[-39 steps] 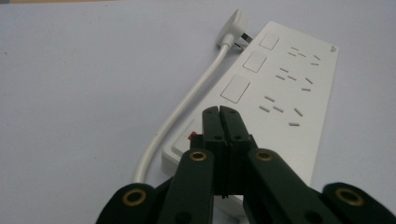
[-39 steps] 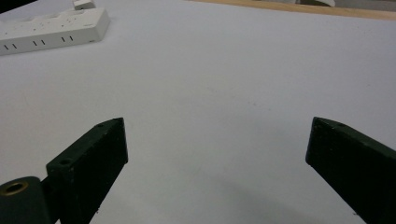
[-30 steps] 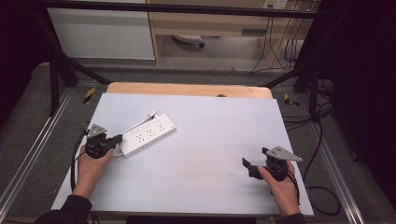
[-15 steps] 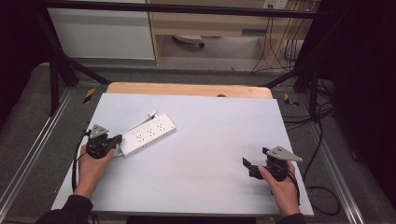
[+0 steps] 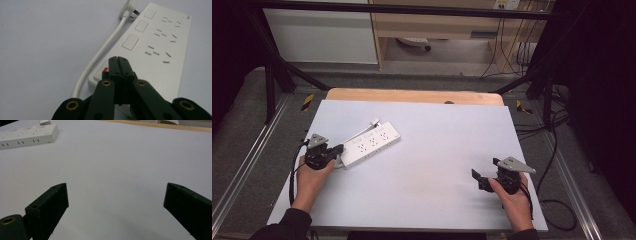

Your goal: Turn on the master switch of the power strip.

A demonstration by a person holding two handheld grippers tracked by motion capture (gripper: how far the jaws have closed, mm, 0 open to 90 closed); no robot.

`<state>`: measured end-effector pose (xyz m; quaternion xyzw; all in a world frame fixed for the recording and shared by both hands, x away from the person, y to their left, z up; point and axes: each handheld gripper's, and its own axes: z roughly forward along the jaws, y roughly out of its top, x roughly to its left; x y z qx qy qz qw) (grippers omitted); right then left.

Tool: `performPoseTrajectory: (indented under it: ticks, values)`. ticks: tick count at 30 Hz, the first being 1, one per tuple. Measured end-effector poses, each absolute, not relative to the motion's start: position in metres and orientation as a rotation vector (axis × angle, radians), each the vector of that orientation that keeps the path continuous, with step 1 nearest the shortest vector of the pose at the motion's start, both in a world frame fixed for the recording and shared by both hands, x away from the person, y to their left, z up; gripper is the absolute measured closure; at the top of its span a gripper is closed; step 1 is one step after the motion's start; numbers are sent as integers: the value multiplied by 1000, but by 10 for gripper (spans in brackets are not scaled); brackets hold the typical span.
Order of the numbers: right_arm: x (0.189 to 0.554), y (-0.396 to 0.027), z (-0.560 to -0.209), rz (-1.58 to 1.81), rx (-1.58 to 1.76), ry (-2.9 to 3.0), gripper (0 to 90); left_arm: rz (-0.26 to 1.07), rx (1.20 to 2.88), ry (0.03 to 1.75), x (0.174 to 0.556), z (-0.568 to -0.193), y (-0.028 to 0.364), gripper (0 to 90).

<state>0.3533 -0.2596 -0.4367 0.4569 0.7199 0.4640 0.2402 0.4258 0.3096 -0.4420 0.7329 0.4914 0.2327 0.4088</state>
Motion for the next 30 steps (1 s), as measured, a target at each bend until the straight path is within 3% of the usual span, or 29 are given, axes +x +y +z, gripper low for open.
performPoseTrajectory:
  ticks: [30]
  values:
    - [353,-261,-436,1270,1252,1966,61,599,1855,1256,426,-441,308,900]
